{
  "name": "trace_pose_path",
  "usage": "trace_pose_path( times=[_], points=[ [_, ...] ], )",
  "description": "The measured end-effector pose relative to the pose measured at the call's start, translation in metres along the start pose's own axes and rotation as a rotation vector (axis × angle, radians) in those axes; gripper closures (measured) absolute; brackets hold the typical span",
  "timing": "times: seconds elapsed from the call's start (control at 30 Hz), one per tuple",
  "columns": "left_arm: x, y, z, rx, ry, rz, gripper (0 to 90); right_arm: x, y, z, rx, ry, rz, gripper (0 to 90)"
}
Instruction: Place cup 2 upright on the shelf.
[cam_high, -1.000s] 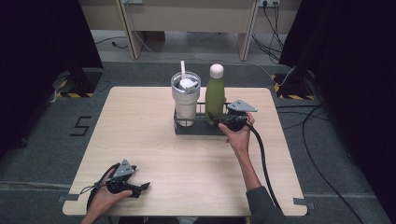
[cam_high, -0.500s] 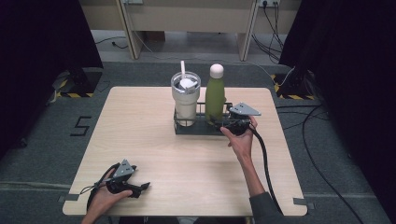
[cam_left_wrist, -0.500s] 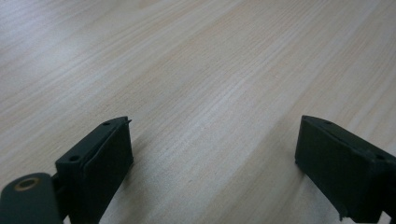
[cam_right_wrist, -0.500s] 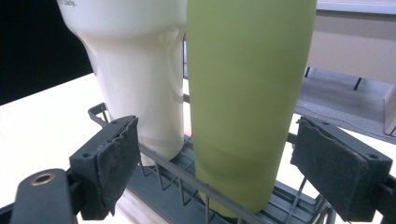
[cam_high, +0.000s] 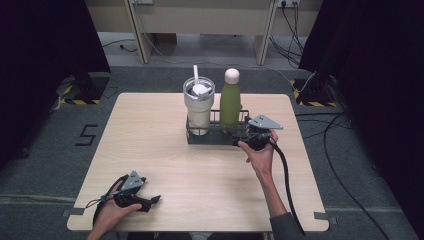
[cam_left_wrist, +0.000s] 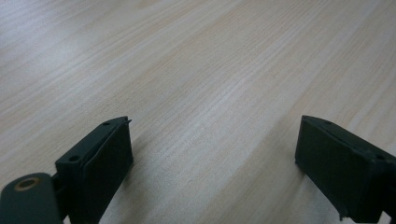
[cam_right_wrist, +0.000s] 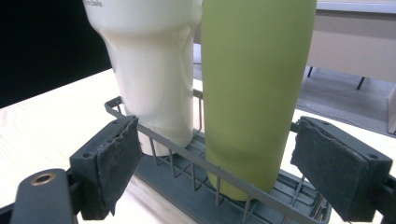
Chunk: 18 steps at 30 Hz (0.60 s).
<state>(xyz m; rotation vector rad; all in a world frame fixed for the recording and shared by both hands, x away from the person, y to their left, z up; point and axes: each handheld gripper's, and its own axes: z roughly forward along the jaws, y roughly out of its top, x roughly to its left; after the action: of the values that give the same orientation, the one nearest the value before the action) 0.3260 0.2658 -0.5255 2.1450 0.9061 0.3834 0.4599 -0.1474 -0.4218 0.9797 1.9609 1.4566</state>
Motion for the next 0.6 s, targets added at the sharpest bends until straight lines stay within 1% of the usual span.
trace_pose_path(
  times=[0.27,0.6],
  points=[
    [0.0,0.0,0.0,0.0,0.0,-0.001,10.3,0.003,-0.003,-0.006,0.003,0.01,-0.001,15.0],
    [0.0,0.0,0.0,0.0,0.0,0.0,10.3,0.005,-0.007,-0.011,0.002,0.01,0.002,15.0]
  ],
)
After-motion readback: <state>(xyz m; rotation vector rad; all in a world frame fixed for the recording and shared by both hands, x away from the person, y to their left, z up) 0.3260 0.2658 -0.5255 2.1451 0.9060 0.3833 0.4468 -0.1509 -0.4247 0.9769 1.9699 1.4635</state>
